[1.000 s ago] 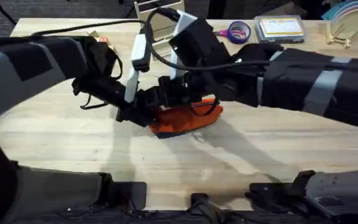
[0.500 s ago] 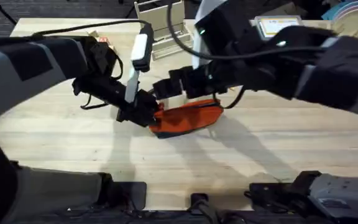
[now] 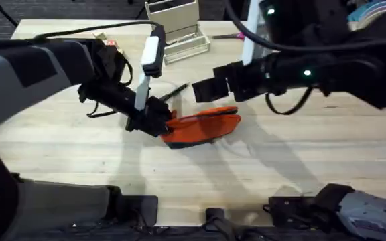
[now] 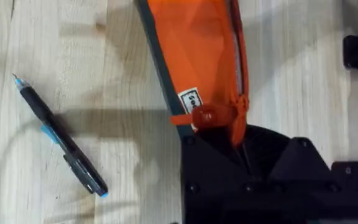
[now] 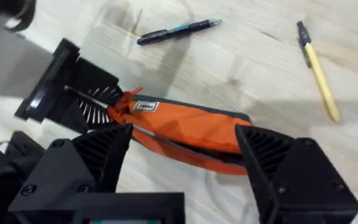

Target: Unzip the bag, pick up the pens from the table one at a time and place them inside, then zip the bag closed.

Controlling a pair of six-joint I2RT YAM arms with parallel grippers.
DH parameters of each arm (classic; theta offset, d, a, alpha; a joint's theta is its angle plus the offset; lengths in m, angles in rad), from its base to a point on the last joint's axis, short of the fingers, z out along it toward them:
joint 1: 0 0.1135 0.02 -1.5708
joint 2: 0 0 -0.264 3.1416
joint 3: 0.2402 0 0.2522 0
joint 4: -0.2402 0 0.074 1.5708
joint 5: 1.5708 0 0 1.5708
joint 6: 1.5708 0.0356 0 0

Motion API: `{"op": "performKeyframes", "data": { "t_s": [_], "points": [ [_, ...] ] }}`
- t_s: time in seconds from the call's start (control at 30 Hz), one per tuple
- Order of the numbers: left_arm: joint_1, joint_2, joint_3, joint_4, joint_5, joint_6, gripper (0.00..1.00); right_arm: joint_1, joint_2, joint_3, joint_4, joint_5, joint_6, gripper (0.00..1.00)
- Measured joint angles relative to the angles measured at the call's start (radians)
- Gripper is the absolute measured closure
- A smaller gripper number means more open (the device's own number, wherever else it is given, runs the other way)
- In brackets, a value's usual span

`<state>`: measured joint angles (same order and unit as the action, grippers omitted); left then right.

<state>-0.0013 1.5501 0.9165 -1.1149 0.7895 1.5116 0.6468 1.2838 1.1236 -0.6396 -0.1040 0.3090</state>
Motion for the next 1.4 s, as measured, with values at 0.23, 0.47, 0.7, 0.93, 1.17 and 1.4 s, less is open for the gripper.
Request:
{"op": "performKeyframes", "data": {
  "t_s": [0.23,0.47,0.7,0.93,1.17,1.4],
  "points": [
    [-0.001,0.0,0.0,-0.003,0.004,0.004,0.23,0.0,-0.079,0.0,-0.022,0.0,-0.058,0.004],
    [-0.001,0.0,0.0,0.023,0.004,0.0,0.008,0.0,-0.106,0.002,-0.055,0.002,-0.108,0.003],
    [-0.001,0.0,0.0,0.027,0.005,0.0,0.007,0.0,-0.106,0.051,-0.153,0.002,-0.201,0.004],
    [-0.001,-0.049,0.01,-0.066,0.007,0.0,0.006,0.0,-0.106,0.173,-0.266,0.003,-0.317,0.004],
    [-0.001,-0.232,0.054,-0.112,0.011,-0.003,0.006,0.0,-0.106,0.218,-0.331,0.0,-0.422,0.004],
    [0.007,-0.377,0.054,-0.116,0.007,-0.071,0.006,0.0,-0.106,0.218,-0.342,-0.032,-0.621,0.004]
  ]
}}
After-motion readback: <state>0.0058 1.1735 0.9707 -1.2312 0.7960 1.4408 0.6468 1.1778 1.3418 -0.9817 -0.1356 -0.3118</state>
